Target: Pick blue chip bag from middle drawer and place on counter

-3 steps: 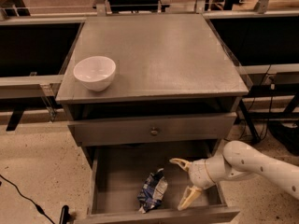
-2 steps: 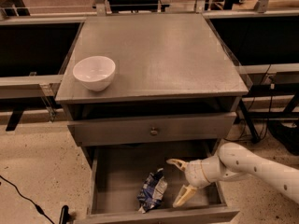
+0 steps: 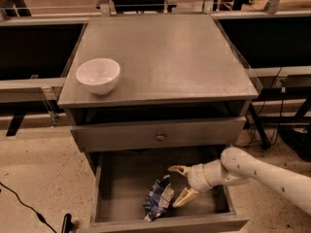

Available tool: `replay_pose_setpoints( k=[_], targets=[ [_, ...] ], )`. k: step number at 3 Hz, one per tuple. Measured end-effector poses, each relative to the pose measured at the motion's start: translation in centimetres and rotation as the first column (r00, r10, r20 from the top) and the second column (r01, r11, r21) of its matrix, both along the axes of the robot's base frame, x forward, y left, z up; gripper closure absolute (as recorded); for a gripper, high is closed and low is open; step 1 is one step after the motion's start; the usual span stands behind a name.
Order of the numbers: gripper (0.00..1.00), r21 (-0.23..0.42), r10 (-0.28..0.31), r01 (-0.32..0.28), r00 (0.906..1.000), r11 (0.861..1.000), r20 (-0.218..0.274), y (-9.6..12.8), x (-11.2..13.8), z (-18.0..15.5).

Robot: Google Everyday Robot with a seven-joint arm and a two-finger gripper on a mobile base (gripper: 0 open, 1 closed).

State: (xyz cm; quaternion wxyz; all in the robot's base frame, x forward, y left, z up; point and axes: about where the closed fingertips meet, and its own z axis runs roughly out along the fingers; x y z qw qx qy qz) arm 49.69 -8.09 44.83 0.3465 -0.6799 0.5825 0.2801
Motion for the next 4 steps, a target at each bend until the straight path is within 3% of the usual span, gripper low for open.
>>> replay_pose_setpoints(
  k=[2, 3, 4],
  targets=[
    [0.63, 0.002, 0.050, -0.050, 0.9987, 0.999, -0.014, 2.3, 1.0, -1.5],
    [0.86, -0.023, 0.126, -0.126, 0.9920, 0.992, -0.004, 4.6, 0.2, -0.8],
    [1.00, -0.030, 0.207, -0.206, 0.9776, 0.978, 0.036, 5.7, -0.9, 2.9]
  ],
)
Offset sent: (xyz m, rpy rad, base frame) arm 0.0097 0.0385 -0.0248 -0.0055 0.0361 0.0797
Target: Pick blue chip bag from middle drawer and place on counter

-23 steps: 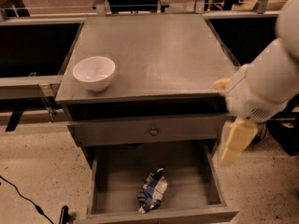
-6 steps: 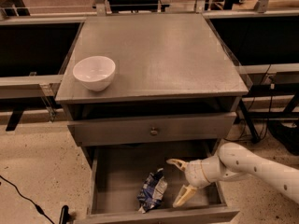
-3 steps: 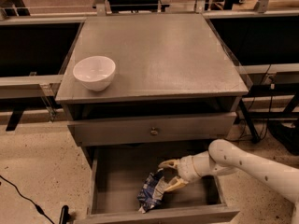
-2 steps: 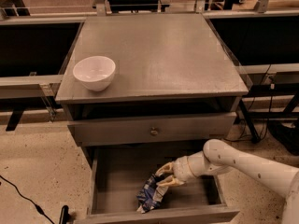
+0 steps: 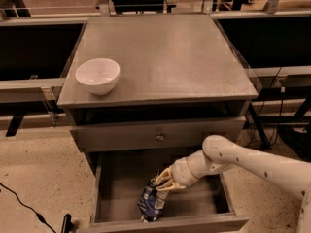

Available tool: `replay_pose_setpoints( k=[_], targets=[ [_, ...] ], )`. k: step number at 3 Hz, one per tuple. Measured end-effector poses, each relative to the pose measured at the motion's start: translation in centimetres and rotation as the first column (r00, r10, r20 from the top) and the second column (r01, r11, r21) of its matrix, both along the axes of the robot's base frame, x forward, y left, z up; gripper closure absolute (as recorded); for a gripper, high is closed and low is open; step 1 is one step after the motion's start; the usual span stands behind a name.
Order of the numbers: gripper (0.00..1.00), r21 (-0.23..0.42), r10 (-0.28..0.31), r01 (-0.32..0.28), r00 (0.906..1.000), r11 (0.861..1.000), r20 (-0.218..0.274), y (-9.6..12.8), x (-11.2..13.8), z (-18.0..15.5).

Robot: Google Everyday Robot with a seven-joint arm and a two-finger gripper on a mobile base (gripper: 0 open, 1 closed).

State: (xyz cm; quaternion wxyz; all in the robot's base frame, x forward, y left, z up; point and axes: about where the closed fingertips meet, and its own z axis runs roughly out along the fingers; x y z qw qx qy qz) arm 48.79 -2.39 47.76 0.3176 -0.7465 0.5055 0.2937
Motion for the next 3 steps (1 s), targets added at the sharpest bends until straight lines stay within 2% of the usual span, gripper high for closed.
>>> replay_pose_setpoints(
  k=[1, 2, 3],
  targets=[
    [1.00, 0.096, 0.047, -0.054, 0.9957, 0.994, 0.080, -0.6, -0.1, 8.0],
    [1.00, 0.235, 0.056, -0.097, 0.9832, 0.967, 0.174, -2.6, -0.5, 16.4],
    [1.00, 0.330, 0.042, -0.123, 0.9694, 0.936, 0.242, -5.3, -0.3, 23.4]
  ],
)
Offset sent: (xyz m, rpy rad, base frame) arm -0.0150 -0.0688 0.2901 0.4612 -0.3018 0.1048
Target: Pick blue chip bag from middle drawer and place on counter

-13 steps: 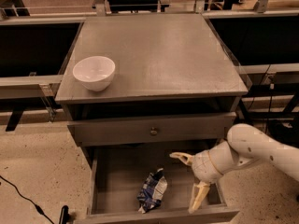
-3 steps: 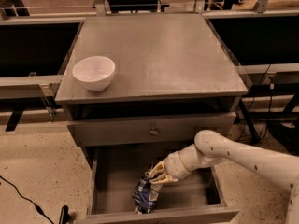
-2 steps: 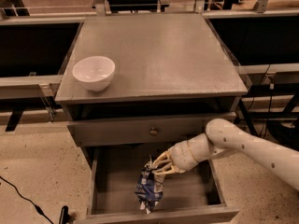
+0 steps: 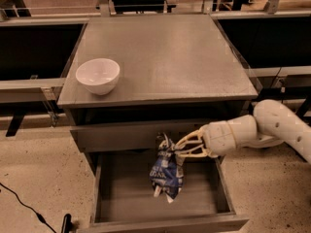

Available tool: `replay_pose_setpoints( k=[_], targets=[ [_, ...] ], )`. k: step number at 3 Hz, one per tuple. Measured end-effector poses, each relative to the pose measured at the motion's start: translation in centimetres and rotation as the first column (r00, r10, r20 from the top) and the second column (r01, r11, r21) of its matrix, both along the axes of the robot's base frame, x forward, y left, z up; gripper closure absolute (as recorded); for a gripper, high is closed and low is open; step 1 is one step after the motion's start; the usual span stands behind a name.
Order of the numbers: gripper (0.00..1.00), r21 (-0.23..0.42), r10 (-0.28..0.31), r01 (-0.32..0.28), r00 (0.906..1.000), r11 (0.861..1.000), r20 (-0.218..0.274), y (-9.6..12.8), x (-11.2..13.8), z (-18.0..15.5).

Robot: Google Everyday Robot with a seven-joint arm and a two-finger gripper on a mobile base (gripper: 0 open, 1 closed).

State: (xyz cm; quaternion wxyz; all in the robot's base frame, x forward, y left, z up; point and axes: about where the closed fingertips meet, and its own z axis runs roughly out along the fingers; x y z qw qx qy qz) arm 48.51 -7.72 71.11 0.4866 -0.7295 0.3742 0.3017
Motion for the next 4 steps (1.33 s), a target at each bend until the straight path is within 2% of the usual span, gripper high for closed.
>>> replay_pose_setpoints(
  k=[1, 2, 3, 4],
  targets=[
    [1.00, -0.004, 0.001, -0.001, 0.9978, 1.000, 0.066, -0.9, 0.5, 5.2],
    [1.00, -0.037, 0.006, -0.001, 0.9908, 0.999, 0.136, -1.1, 2.2, 9.9],
    [1.00, -0.072, 0.006, 0.009, 0.9792, 0.997, 0.203, -0.7, 4.7, 14.3],
    [1.00, -0.093, -0.014, 0.037, 0.9710, 0.995, 0.239, -0.9, 7.3, 17.3]
  ],
)
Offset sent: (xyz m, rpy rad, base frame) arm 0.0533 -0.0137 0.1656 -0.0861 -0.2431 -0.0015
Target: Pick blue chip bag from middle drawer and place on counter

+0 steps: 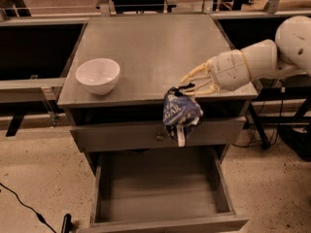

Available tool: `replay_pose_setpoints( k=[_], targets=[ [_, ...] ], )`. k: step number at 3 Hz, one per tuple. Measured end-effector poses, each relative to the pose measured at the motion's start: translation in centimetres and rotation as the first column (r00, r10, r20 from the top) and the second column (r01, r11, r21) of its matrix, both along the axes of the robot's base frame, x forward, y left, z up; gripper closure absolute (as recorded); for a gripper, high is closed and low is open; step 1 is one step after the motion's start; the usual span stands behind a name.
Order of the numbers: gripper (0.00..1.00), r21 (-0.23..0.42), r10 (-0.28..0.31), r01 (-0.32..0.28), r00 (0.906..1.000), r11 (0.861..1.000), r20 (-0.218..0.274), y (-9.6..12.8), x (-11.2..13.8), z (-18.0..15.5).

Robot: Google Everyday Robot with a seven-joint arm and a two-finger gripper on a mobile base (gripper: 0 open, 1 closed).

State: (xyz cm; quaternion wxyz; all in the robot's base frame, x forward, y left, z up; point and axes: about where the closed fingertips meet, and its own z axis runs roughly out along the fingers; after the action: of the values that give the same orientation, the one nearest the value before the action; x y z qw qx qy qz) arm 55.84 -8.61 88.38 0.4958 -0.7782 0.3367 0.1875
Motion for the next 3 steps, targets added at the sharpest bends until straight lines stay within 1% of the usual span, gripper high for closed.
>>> replay_pose_setpoints(
  k=[1, 2, 3],
  targets=[
    [1.00, -0.021, -0.053, 0.054, 0.9978, 0.998, 0.041, -1.3, 2.9, 4.5],
    [1.00, -0.027, -0.038, 0.039, 0.9988, 0.999, 0.032, -1.0, 3.1, 4.4],
    [1.00, -0.085, -0.012, 0.019, 0.9965, 0.996, 0.083, -0.7, 4.4, 6.7]
  ],
)
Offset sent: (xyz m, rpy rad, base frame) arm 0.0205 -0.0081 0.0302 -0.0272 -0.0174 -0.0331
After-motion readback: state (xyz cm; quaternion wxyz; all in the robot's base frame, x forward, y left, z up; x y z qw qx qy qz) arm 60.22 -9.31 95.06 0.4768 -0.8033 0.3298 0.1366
